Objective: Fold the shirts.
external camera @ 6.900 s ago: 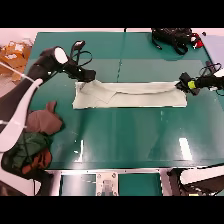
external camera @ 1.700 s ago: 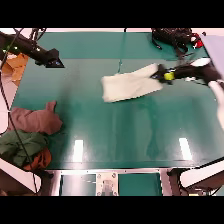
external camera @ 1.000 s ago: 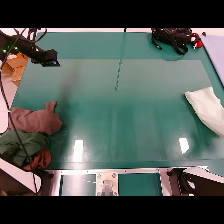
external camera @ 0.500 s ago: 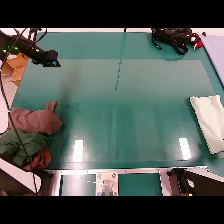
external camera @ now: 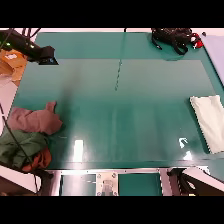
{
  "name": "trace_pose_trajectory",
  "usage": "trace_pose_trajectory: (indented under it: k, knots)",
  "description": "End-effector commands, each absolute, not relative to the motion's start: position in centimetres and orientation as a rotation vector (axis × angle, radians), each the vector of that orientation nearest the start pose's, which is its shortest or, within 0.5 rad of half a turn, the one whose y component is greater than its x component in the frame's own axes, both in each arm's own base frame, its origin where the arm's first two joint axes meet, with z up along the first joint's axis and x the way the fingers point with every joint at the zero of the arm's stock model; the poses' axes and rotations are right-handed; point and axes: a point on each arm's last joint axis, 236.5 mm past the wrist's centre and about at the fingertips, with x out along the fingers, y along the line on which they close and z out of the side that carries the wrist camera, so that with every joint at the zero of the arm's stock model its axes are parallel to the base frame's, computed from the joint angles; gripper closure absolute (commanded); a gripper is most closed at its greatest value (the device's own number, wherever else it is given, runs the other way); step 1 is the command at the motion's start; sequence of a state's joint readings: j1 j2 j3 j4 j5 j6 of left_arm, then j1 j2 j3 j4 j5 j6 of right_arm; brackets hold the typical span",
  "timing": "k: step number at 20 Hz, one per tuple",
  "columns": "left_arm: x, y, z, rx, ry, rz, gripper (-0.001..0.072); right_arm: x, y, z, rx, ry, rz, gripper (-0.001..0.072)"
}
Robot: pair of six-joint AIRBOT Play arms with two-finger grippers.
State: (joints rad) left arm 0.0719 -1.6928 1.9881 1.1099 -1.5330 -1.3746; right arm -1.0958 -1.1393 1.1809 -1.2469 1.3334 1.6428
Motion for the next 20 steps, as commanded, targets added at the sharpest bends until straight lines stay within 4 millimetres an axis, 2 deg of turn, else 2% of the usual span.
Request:
trace_pose_trajectory:
  k: [1, 3, 6, 7, 9, 11, 14, 16, 20]
  knots:
    - [45.2, -7.3, 11.9, -0.182, 1.213, -0.431, 0.0691, 30.4, -17.9, 9.2, 0.775, 1.015, -0.41, 0.0699]
    - [42.2, -8.4, 10.4, -0.192, 1.256, -0.438, 0.0692, 32.0, -11.5, 7.9, 0.689, 1.089, -0.263, 0.0699]
    - [36.9, -10.0, 7.1, -0.189, 1.321, -0.442, 0.0691, 31.9, -2.8, 4.6, 0.591, 1.164, -0.093, 0.0699]
    - [35.4, -10.1, 6.1, -0.179, 1.337, -0.434, 0.0691, 31.5, -0.4, 3.4, 0.575, 1.184, -0.055, 0.0699]
    - [33.0, -10.0, 4.6, -0.168, 1.358, -0.421, 0.0691, 30.8, 2.9, 1.5, 0.556, 1.221, -0.006, 0.0699]
    - [31.4, -9.9, 4.2, -0.165, 1.368, -0.416, 0.069, 30.9, 5.3, 0.6, 0.512, 1.221, 0.049, 0.0699]
    - [30.9, -9.4, 3.9, -0.146, 1.387, -0.406, 0.0689, 30.5, 7.8, 0.5, 0.469, 1.234, 0.115, 0.0699]
    - [31.1, -9.4, 3.9, -0.147, 1.381, -0.405, 0.0689, 30.3, 8.5, 0.5, 0.455, 1.24, 0.134, 0.0699]
    - [31.0, -9.4, 3.9, -0.147, 1.384, -0.405, 0.0689, 30.3, 8.4, 0.5, 0.455, 1.24, 0.133, 0.0699]
